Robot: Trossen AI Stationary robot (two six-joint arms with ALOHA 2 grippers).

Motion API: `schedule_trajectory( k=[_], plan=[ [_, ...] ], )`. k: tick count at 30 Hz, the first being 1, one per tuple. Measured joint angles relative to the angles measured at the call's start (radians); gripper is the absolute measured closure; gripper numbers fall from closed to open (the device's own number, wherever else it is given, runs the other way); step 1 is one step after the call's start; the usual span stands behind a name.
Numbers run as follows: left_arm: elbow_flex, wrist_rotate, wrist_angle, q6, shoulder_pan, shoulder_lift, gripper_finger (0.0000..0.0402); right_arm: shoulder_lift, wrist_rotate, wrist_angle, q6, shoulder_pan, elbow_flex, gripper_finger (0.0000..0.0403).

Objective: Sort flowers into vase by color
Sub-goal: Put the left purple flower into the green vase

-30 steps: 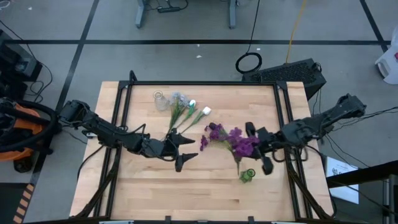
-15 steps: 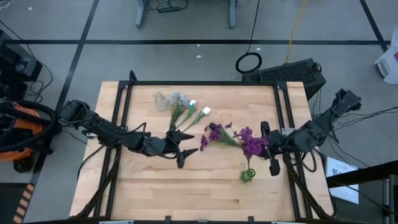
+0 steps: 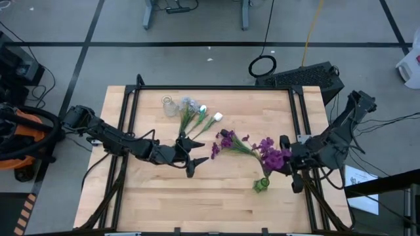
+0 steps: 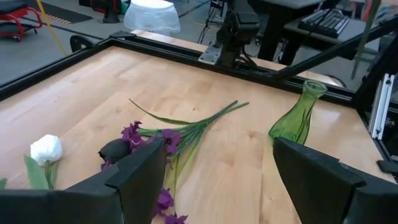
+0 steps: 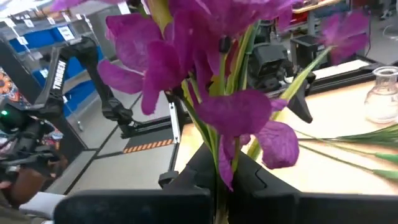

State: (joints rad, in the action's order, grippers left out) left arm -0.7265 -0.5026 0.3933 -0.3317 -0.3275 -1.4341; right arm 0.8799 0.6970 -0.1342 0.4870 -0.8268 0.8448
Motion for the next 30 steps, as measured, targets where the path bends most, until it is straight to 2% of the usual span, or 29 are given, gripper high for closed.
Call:
schedule_trajectory(
  k=[6,13,24,30],
  plan=[
    [0.000,0.000,-0.014,0.000,0.000,0.000,0.0102,0.020,0.142,-0.004,-0.036,-0.052,0.032,0.0399],
    [0.000,0.000,-0.015,0.001,-0.001,0.000,0.0102,0.064,0.145,-0.018,-0.036,-0.052,0.032,0.0399],
    [0.000,0.000,-0.017,0.050,0.000,0.000,0.0102,0.067,0.169,-0.052,-0.101,-0.043,0.032,0.0399],
    [0.000,0.000,-0.019,0.050,0.000,0.000,0.0102,0.067,0.168,-0.122,-0.059,-0.043,0.032,0.0399]
  ],
)
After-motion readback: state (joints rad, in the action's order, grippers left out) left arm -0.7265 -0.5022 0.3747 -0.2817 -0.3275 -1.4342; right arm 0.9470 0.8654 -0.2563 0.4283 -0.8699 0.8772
